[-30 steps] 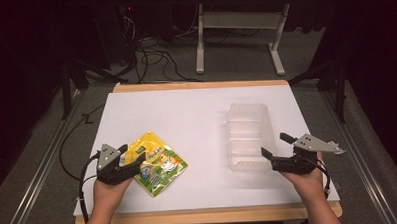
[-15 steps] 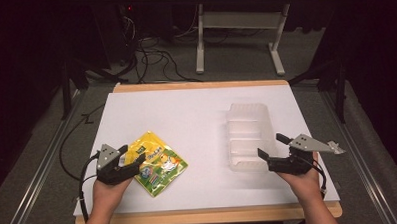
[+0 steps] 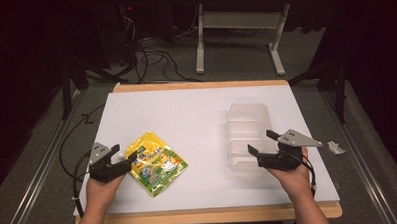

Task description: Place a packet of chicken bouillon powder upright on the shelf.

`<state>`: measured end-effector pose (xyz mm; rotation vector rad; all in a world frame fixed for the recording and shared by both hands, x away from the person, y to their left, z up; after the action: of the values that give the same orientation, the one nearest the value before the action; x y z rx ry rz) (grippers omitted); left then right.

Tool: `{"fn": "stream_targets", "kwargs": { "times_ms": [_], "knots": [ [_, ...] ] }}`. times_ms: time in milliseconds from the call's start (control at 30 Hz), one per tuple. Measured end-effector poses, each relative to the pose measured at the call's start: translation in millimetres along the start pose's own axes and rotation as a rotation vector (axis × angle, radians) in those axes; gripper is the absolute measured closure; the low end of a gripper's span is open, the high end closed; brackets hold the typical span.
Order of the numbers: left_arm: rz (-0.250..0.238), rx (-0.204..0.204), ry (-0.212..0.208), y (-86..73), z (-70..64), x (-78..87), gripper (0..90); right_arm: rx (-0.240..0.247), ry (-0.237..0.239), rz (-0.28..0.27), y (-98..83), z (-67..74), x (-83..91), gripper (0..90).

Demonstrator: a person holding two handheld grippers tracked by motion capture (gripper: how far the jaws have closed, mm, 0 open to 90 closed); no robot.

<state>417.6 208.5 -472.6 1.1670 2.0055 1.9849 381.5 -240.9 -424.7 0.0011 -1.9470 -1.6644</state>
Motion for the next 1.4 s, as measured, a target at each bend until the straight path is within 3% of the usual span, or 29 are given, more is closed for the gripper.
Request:
{"fn": "stream_targets", "kwargs": {
  "times_ms": [100,133,200,300,367,633,700,733,767,800,833,900,1100,1200,1400],
  "knots": [
    [-0.003,0.02,0.02,-0.9,6.7,1.7,28.5,0.021,-0.008,0.004,-5.3,-2.8,0.1,15.5],
    [0.009,0.04,0.033,-3.7,13.6,2.3,28.6,-0.006,-0.003,0.012,-9.4,-6.0,1.2,15.5],
    [-0.001,0.038,0.038,-4.4,20.6,1.0,28.8,-0.012,-0.005,0.013,-11.9,-9.6,2.0,15.5],
    [0.002,0.07,0.04,-5.9,24.3,1.2,29.4,-0.015,-0.009,0.012,-13.3,-11.7,2.4,15.6],
    [-0.014,0.09,0.022,-4.4,27.1,2.2,30.1,-0.016,-0.008,0.014,-14.6,-12.6,2.0,15.5],
    [-0.053,0.092,-0.007,-1.6,32.5,8.0,28.6,-0.007,-0.01,0.012,-14.1,-10.6,2.3,15.5],
    [-0.048,0.111,-0.008,-4.4,37.2,9.7,28.6,-0.007,-0.009,0.011,-14.1,-10.5,2.7,15.5],
    [-0.031,0.159,0.028,-9.3,45.0,13.0,28.6,-0.003,-0.009,0.01,-14.0,-10.5,3.4,15.7],
    [-0.024,0.185,0.038,-11.4,49.0,14.1,28.6,0.0,-0.007,0.01,-14.1,-10.6,3.5,15.7],
    [-0.024,0.185,0.038,-11.4,49.0,14.1,28.7,0.0,-0.008,0.013,-14.6,-10.6,3.6,15.7],
    [-0.016,0.218,0.037,-14.8,55.0,14.1,29.1,0.002,-0.011,0.016,-15.0,-11.1,3.4,15.7],
    [-0.007,0.242,0.029,-18.2,58.4,11.4,31.1,-0.006,-0.01,0.021,-15.6,-11.1,2.6,15.8],
    [0.042,0.242,-0.017,-23.2,54.9,0.5,39.8,0.0,-0.009,0.023,-16.2,-10.2,1.8,16.4],
    [0.075,0.236,-0.042,-26.2,46.5,-11.2,42.4,0.001,-0.009,0.027,-16.7,-8.8,1.8,16.7],
    [0.076,0.25,-0.108,-26.5,37.2,-21.6,46.8,0.01,-0.001,0.027,-17.0,-6.7,1.3,17.0]
  ]
}}
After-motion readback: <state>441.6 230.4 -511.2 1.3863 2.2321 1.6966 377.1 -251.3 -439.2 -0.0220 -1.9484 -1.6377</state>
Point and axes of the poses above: each handheld gripper's, and its own axes: x roughly backward along the jaws, y roughly out of its top, z roughly to its left, the point moved 7 cm from there along -x, roughly forward along the jaws, and after that the axes turned 8 degrees about -y, right-handed, at the moved point
